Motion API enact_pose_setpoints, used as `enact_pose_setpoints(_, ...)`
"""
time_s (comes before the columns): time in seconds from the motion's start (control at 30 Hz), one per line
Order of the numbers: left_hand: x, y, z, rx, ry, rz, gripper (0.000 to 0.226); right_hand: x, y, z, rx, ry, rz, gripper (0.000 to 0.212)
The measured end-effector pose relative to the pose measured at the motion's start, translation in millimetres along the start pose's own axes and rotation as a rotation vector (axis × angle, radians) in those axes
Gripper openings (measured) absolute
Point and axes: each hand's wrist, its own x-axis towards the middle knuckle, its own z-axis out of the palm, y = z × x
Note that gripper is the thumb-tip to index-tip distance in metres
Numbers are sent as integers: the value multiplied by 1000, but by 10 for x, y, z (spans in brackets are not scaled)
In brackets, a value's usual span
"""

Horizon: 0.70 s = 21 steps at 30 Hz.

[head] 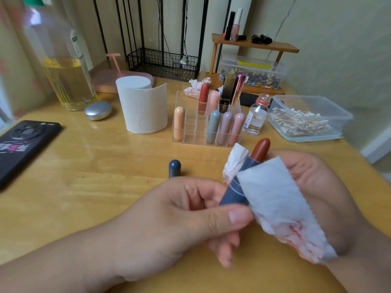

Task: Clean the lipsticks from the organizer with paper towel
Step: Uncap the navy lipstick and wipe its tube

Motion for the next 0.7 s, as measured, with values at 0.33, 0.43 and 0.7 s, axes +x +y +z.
enact_pose_setpoints(0.33,-12,-30,17,11,267,159,19,-22,-82,179,165,62,-8,17)
enact_pose_setpoints(0.43,2,-4,27,-280,-12,119,20,-36,-114,187,205,40,-14,5)
enact_pose_setpoints(0.7,20,-73,24,-153,93,91,15,-33,-69,162,108,76,-104,18)
